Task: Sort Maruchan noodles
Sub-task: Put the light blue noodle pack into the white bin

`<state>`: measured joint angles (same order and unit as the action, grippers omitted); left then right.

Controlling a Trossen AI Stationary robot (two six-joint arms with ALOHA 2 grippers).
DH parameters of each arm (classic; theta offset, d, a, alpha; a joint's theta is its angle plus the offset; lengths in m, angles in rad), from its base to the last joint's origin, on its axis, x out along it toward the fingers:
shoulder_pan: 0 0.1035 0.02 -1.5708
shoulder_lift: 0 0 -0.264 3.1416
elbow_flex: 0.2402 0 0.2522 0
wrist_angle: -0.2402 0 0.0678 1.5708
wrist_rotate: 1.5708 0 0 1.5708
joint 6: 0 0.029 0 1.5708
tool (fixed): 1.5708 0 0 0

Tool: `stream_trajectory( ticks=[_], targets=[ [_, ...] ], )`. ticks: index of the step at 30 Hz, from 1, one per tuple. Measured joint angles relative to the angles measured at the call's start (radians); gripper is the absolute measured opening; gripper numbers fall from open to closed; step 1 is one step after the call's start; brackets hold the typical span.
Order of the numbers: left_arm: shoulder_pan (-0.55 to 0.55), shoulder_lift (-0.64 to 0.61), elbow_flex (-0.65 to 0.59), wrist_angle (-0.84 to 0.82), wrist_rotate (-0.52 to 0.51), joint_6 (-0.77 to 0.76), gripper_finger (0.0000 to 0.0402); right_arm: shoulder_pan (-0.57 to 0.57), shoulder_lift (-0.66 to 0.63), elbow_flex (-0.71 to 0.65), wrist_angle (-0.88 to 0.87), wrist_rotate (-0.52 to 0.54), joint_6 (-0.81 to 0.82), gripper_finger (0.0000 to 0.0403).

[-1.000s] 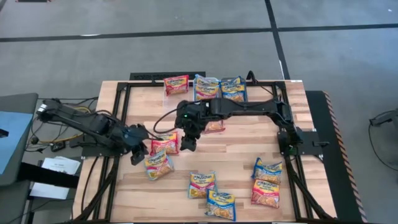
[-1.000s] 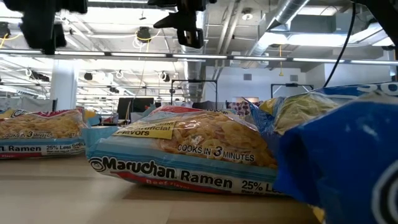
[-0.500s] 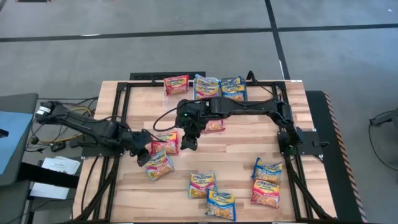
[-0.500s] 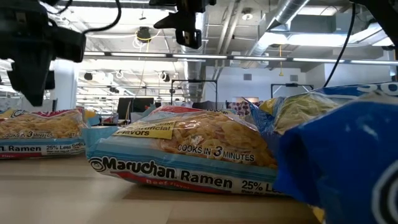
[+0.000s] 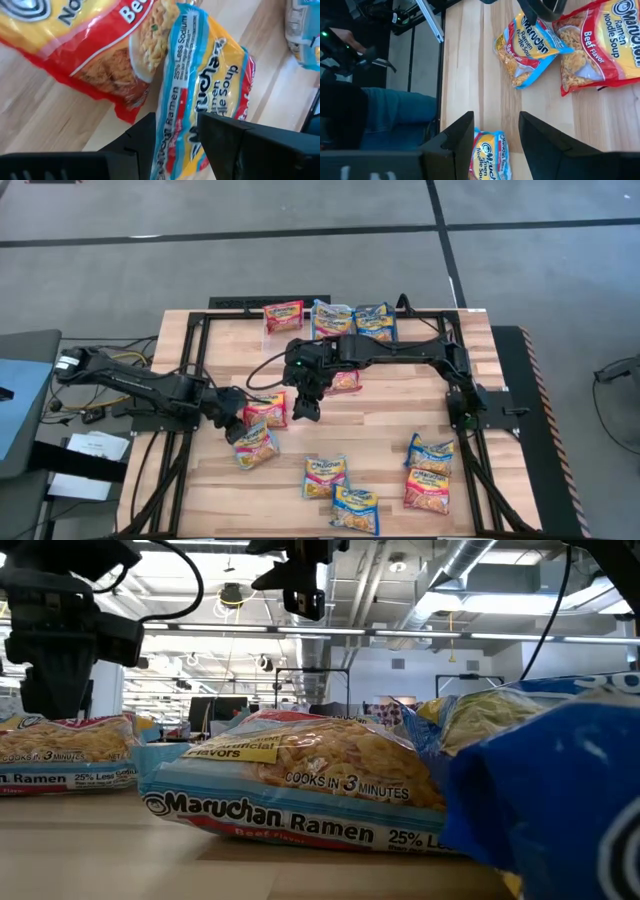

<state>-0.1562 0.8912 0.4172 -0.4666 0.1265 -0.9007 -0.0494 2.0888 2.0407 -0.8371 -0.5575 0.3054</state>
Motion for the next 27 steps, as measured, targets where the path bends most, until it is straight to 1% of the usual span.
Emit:
stream_trajectory(
  ticks=[4, 11, 15, 18, 20, 24, 27],
  targets=[
    [0.007, 0.026, -0.031, 0.08, 0.018, -0.001, 0.013, 0.0, 0.0, 0.0, 0.0, 0.0, 0.0, 0.018],
    [0.007, 0.121, -0.044, 0.123, 0.03, 0.01, 0.013, 0.0, 0.0, 0.0, 0.001, 0.0, 0.0, 0.018],
    [0.007, 0.166, -0.044, 0.171, 0.064, 0.014, 0.0125, 0.0, 0.0, 0.0, 0.002, 0.002, 0.0, 0.018],
    [0.006, 0.199, -0.044, 0.22, 0.107, 0.014, 0.0098, 0.0, 0.0, 0.0, 0.001, 0.003, 0.0, 0.018],
    [0.005, 0.222, -0.043, 0.255, 0.13, 0.006, 0.0071, 0.0, 0.0, 0.0, 0.001, 0.004, 0.0, 0.018],
    [0.005, 0.245, -0.043, 0.307, 0.146, -0.002, 0.0012, 0.0, 0.0, 0.0, 0.001, 0.006, 0.0, 0.018],
    [0.005, 0.248, -0.043, 0.338, 0.157, -0.008, 0.0004, 0.0, 0.0, 0.0, -0.001, 0.006, 0.001, 0.018]
  ],
)
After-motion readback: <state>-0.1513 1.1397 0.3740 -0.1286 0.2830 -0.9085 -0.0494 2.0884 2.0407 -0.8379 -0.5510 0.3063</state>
